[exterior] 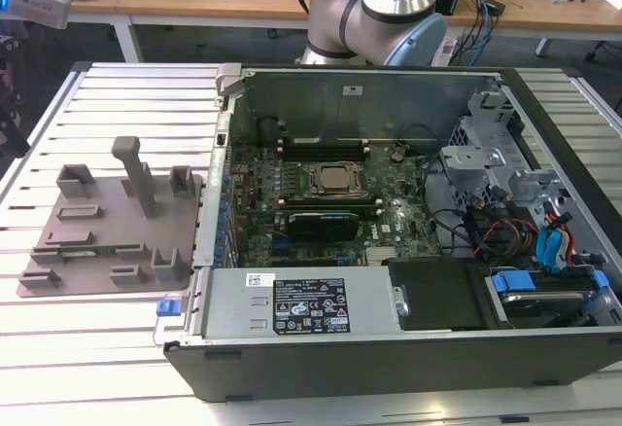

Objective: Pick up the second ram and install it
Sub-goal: 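Pick up the second ram and move it above second insertion slot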

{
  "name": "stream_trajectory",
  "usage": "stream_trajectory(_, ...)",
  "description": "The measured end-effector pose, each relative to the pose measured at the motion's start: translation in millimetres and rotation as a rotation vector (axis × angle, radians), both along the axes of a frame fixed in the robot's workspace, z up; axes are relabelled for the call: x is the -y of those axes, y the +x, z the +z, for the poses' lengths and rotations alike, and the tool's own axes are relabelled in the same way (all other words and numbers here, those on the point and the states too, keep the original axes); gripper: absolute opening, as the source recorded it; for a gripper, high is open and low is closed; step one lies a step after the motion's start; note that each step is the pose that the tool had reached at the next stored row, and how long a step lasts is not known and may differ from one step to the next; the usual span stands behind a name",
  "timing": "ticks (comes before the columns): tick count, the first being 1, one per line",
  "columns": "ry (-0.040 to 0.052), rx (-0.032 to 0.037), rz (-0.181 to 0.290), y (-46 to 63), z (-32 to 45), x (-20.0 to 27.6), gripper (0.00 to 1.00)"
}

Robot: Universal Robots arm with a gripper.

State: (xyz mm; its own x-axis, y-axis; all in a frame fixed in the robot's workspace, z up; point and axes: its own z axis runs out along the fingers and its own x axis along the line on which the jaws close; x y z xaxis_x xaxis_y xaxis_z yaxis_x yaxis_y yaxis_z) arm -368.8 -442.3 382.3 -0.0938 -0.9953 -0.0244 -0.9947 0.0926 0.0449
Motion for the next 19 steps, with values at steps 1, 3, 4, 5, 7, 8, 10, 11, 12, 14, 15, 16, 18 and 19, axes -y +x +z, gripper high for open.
stream_trajectory(1,0.0,0.0,0.0,0.0,0.0,0.0,0.1)
stream_trajectory(3,0.0,0.0,0.0,0.0,0.0,0.0,0.23)
stream_trajectory(4,0.0,0.0,0.0,0.0,0.0,0.0,0.23)
stream_trajectory(5,0.0,0.0,0.0,0.0,0.0,0.0,0.3)
stream_trajectory(7,0.0,0.0,0.0,0.0,-0.1,0.0,0.3)
stream_trajectory(8,0.0,0.0,0.0,0.1,-1.1,0.0,0.3)
stream_trajectory(10,0.0,0.0,0.001,0.0,-4.8,0.0,0.3)
stream_trajectory(11,0.0,0.0,0.0,0.5,-8.8,-0.1,0.3)
stream_trajectory(12,-0.0001,-0.0002,0.001,1.8,-12.5,0.0,0.3)
stream_trajectory(14,0.0,0.0,0.0,4.1,-22.6,-0.1,0.3)
stream_trajectory(15,0.0,0.0,0.0,4.3,-26.2,0.0,0.3)
stream_trajectory(16,0.0,0.0,0.0,4.4,-28.9,0.0,0.3)
stream_trajectory(18,0.0,0.0,0.0,4.7,-35.3,0.0,0.3)
stream_trajectory(19,0.0,0.0,0.0,4.7,-37.1,0.0,0.3)
